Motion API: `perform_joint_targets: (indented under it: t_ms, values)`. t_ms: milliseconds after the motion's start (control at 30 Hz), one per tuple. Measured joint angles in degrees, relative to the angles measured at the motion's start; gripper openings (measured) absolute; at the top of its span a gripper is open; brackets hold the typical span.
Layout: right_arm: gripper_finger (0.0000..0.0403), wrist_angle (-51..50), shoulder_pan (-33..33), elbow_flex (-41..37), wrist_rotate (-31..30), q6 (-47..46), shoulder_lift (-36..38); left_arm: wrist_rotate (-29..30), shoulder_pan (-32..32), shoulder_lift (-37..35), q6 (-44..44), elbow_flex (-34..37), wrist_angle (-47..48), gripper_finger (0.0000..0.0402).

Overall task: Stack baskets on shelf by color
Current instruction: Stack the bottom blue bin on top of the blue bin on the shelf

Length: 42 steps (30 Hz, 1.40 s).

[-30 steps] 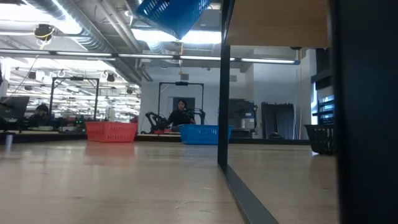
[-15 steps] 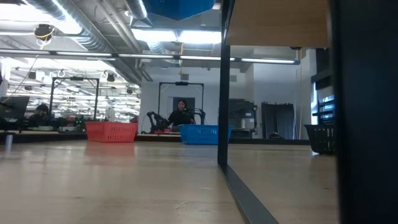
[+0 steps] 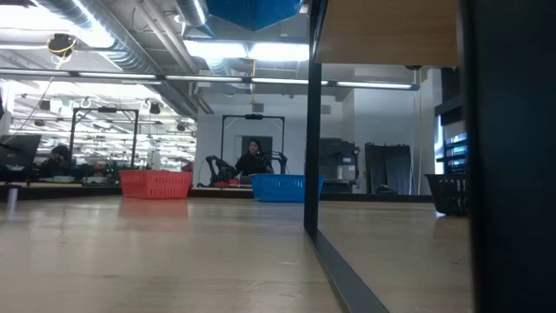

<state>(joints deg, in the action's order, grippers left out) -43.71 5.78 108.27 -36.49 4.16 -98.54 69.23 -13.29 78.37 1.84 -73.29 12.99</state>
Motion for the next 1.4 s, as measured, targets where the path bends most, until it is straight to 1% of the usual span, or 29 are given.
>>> perform_joint_targets:
  t_ms: [133,400,567,633,700,800,867,967,1067,1200,1267,1400]
  values:
    - [0.0001,-2.4,0.2,0.0,-0.3,-1.0,0.0,-0.5,-1.8,-0.4,0.2,0.1,-0.2,0.0073]
    - [0.0000,-4.8,0.2,0.0,-0.4,-2.1,-0.2,-0.3,-6.3,-1.6,0.3,-0.1,-6.3,0.0073]
    - [0.0000,-6.6,0.2,0.0,-0.9,-2.2,-0.1,-0.3,-9.5,-2.2,0.4,0.0,-6.6,0.0073]
    - [0.0000,-8.4,0.2,0.5,0.3,-2.9,0.0,-0.3,-10.9,-2.7,1.9,-0.1,-6.6,0.0073]
    - [0.0000,-11.4,0.2,2.3,2.6,-5.1,0.3,0.4,-12.9,-3.5,5.3,0.0,-6.3,0.0073]
    - [0.0000,-18.7,0.5,6.7,7.3,-11.1,0.6,2.1,-15.3,-4.8,9.1,-0.1,-6.8,0.0073]
    - [0.0000,-22.9,0.6,10.0,12.6,-16.1,0.6,5.0,-16.9,-6.0,9.2,0.0,-6.3,0.0073]
    - [0.0000,-28.2,1.2,14.1,22.5,-23.1,0.7,8.8,-18.5,-8.3,9.2,-0.1,-6.4,0.0073]
    - [0.0000,-30.2,2.3,16.3,30.8,-28.3,0.7,10.2,-19.8,-9.5,9.3,-0.1,-5.8,0.0073]
    - [0.0000,-33.1,4.1,16.9,39.3,-34.2,0.7,11.2,-20.2,-11.5,9.4,-0.1,-5.2,0.0073]
    - [0.0000,-35.0,5.6,16.9,41.3,-37.6,0.6,11.2,-20.6,-12.2,9.3,-0.1,-4.3,0.0073]
    - [0.0000,-36.0,9.2,16.9,40.7,-43.8,0.2,11.1,-20.9,-12.9,9.3,-0.1,-4.4,0.0073]
